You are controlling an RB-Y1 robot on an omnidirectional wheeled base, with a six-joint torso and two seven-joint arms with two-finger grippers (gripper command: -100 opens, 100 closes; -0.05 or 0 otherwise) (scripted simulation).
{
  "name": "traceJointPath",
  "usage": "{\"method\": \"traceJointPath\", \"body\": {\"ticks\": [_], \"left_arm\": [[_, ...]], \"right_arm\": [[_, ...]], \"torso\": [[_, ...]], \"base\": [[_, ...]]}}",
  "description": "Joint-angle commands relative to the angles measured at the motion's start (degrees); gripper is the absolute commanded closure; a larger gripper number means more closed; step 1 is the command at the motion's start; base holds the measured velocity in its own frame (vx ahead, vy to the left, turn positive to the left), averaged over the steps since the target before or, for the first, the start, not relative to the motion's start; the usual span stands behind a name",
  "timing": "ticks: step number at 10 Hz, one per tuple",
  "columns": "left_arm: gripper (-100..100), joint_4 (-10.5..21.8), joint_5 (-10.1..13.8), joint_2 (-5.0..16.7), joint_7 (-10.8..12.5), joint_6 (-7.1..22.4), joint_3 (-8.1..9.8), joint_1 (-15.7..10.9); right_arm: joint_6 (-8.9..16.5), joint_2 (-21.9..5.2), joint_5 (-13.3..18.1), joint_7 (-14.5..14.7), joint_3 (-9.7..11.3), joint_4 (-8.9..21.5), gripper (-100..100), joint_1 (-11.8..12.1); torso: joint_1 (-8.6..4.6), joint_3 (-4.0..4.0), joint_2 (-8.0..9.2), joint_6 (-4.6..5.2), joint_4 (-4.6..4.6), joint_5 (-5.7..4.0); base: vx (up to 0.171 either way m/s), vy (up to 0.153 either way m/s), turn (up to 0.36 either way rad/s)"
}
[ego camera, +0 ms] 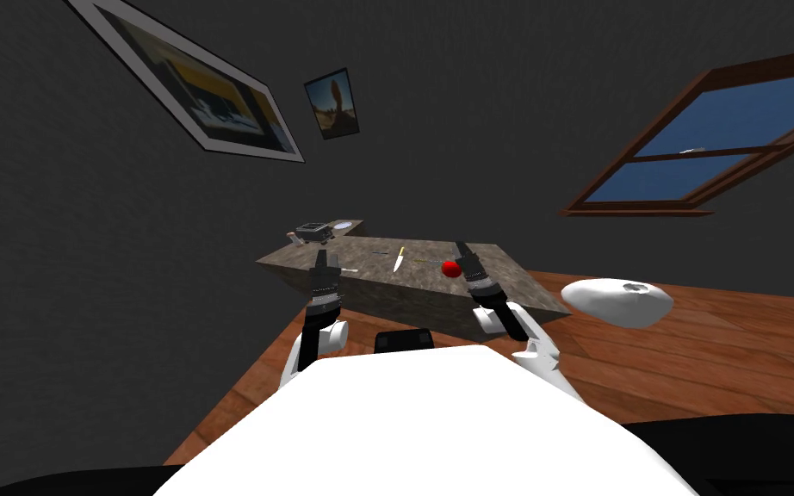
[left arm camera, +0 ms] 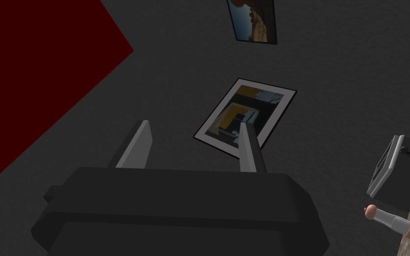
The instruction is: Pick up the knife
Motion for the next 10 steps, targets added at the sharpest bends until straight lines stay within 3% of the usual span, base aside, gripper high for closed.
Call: {"method": "traceJointPath", "body": {"ticks": [1,2,9,10], "left_arm": [[0,0.0,0.0,0.0,0.0,0.0,0.0,0.0],[0,0.0,0.0,0.0,0.0,0.0,0.0,0.0],[0,0.0,0.0,0.0,0.0,0.0,0.0,0.0],[0,0.0,0.0,0.0,0.0,0.0,0.0,0.0]], "right_arm": [[0.09,-2.86,1.65,0.96,0.06,2.63,-100,-0.92],[0.09,-3.81,1.65,0.96,0.06,2.63,-100,-0.92],[0.0,-16.13,8.43,5.4,1.02,13.41,-100,-3.51],[0.0,-16.33,8.43,5.4,1.02,13.94,-100,-3.51]], "torso": [[0.0,0.0,0.0,0.0,0.0,0.0],[0.04,-0.01,-0.02,-0.01,-0.01,0.01],[0.06,0.0,0.0,0.01,0.0,0.03],[0.06,-0.02,-0.03,0.0,-0.01,0.02]], "base": [[0.018,0.075,0.019],[0.017,0.063,0.005],[0.018,0.077,0.039],[0.02,0.057,0.024]]}}
